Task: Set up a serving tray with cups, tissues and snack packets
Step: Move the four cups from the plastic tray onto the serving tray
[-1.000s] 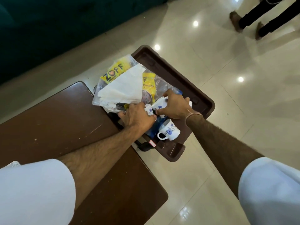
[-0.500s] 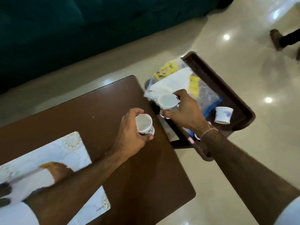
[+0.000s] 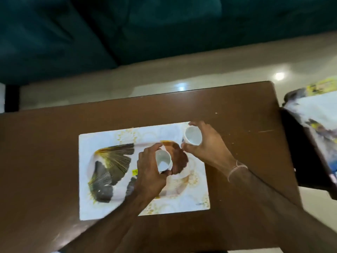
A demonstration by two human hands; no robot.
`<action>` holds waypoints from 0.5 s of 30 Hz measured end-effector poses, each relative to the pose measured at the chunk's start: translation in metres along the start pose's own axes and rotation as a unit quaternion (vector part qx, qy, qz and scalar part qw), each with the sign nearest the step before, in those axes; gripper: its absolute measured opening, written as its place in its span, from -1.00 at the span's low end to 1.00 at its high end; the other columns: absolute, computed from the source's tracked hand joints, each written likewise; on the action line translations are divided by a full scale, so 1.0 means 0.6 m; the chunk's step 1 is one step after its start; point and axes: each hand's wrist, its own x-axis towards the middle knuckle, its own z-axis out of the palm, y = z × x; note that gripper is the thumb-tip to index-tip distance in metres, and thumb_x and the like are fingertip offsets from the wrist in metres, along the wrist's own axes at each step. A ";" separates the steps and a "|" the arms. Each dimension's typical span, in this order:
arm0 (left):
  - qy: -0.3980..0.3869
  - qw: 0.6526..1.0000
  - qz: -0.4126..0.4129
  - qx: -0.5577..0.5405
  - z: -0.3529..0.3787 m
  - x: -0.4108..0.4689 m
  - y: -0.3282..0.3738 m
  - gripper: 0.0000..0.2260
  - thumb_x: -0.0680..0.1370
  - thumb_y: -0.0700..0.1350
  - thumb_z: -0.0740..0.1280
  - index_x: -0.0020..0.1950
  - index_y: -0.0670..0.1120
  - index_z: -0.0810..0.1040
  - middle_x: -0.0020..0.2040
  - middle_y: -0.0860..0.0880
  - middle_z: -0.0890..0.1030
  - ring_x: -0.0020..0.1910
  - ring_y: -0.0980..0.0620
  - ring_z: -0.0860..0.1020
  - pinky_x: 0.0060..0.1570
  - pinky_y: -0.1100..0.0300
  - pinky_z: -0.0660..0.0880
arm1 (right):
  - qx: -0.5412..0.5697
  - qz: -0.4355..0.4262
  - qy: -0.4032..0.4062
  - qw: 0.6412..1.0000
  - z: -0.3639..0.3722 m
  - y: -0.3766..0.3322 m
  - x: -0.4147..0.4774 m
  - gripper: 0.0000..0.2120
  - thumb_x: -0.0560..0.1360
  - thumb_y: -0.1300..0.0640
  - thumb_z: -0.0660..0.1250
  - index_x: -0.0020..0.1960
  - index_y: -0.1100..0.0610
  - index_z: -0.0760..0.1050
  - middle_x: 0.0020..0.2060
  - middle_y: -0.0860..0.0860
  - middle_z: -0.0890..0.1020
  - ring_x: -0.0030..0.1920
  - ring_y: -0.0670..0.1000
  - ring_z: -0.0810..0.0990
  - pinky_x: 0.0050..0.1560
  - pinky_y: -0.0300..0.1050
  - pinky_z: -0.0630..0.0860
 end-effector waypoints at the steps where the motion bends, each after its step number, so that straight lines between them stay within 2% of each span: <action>1: 0.019 1.000 0.001 0.010 -0.014 -0.009 -0.023 -0.27 0.24 -0.20 0.65 0.35 -0.07 0.43 0.27 -0.10 0.53 0.23 -0.10 0.47 0.22 -0.15 0.48 | -0.002 -0.008 -0.008 1.000 0.027 -0.016 0.003 -0.32 0.37 -0.16 0.52 0.39 -0.07 0.33 0.30 -0.02 0.50 0.20 -0.01 0.49 0.30 0.01 0.49; 2: 0.037 0.999 0.006 0.021 -0.024 -0.017 -0.041 -0.28 0.24 -0.20 0.65 0.34 -0.09 0.44 0.25 -0.12 0.54 0.22 -0.07 0.46 0.18 -0.12 0.50 | -0.003 -0.013 -0.012 1.000 0.049 -0.028 0.005 -0.35 0.37 -0.15 0.53 0.36 -0.06 0.34 0.25 -0.02 0.51 0.15 -0.02 0.50 0.19 -0.09 0.51; 5: 0.061 0.998 0.001 0.029 -0.056 -0.042 -0.094 -0.29 0.25 -0.11 0.63 0.33 -0.07 0.42 0.24 -0.13 0.55 0.19 0.01 0.40 0.11 0.00 0.44 | -0.025 -0.013 -0.027 0.999 0.123 -0.065 0.015 -0.39 0.35 -0.14 0.53 0.26 0.00 0.32 0.11 -0.05 0.48 0.07 0.01 0.52 -0.01 -0.16 0.52; 8: 0.042 0.999 0.006 0.035 -0.080 -0.057 -0.130 -0.25 0.22 -0.15 0.62 0.35 -0.02 0.38 0.26 -0.14 0.54 0.20 -0.12 0.45 0.11 -0.08 0.49 | -0.060 0.002 -0.038 0.998 0.178 -0.090 0.021 -0.40 0.33 -0.19 0.52 0.16 -0.02 0.27 0.06 -0.04 0.52 -0.02 0.03 0.57 -0.12 -0.10 0.59; 12: 0.017 0.999 0.037 0.025 -0.095 -0.070 -0.150 -0.25 0.23 -0.21 0.59 0.35 -0.02 0.34 0.25 -0.15 0.54 0.18 -0.14 0.47 0.05 -0.16 0.53 | -0.142 -0.001 -0.018 0.990 0.227 -0.124 0.028 -0.39 0.33 -0.33 0.42 0.18 -0.04 0.26 0.02 0.01 0.65 -0.06 0.11 0.66 -0.04 0.02 0.64; 15: 0.009 1.000 0.029 -0.003 -0.096 -0.083 -0.162 -0.22 0.24 -0.12 0.62 0.37 -0.02 0.33 0.29 -0.11 0.50 0.25 -0.08 0.44 0.16 -0.11 0.51 | -0.149 0.008 -0.012 0.989 0.248 -0.143 0.034 -0.40 0.36 -0.38 0.38 0.19 -0.02 0.34 -0.02 0.03 0.68 -0.14 0.07 0.61 -0.14 -0.08 0.57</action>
